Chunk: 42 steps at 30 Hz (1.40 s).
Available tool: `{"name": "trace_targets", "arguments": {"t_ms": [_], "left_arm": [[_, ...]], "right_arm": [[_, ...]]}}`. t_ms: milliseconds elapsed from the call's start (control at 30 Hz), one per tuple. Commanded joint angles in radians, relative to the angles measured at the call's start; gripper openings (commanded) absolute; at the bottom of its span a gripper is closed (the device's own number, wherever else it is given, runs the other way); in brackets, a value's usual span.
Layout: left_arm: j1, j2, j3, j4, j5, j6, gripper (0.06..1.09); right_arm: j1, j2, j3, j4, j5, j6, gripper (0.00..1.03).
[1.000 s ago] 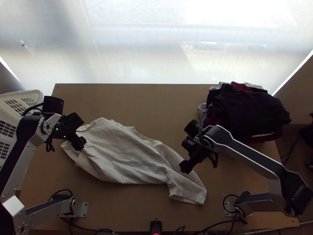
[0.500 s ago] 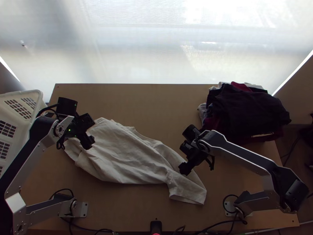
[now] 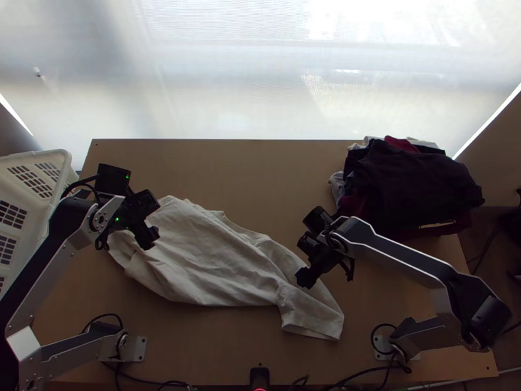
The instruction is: Fold the t-shirt
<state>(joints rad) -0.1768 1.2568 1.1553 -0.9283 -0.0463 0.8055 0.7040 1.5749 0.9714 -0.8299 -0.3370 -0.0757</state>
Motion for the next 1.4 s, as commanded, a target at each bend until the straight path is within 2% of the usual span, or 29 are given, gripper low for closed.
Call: {"name": "trace_targets", "arguments": {"t_ms": [0,300,633,767,1033,1167,1367], "left_arm": [[-0.003,-0.013,-0.003,-0.004,-0.006,0.003,1.04],[-0.021,-0.014,-0.008,-0.004,-0.006,-0.005,1.04],[-0.02,-0.014,-0.014,0.0,-0.017,-0.003,1.04],[-0.02,-0.014,-0.016,0.002,-0.02,-0.008,1.04],[-0.02,0.039,-0.02,0.072,-0.02,-0.023,1.04],[-0.059,0.084,-0.072,0.197,-0.033,0.015,1.04],[-0.081,0.227,-0.025,0.21,-0.029,0.098,1.04]], "right_arm": [[-0.012,-0.003,0.012,0.006,0.004,-0.016,0.79],[-0.038,0.007,0.029,0.006,0.033,-0.062,0.79],[-0.035,0.02,-0.028,0.052,0.038,-0.07,0.78],[-0.035,0.007,-0.046,0.12,0.036,-0.088,0.45],[-0.009,-0.009,-0.054,0.158,0.035,-0.108,0.03],[0.0,-0.009,-0.06,0.158,0.035,-0.105,0.03],[0.017,-0.012,-0.063,0.158,0.033,-0.093,0.03]]}}
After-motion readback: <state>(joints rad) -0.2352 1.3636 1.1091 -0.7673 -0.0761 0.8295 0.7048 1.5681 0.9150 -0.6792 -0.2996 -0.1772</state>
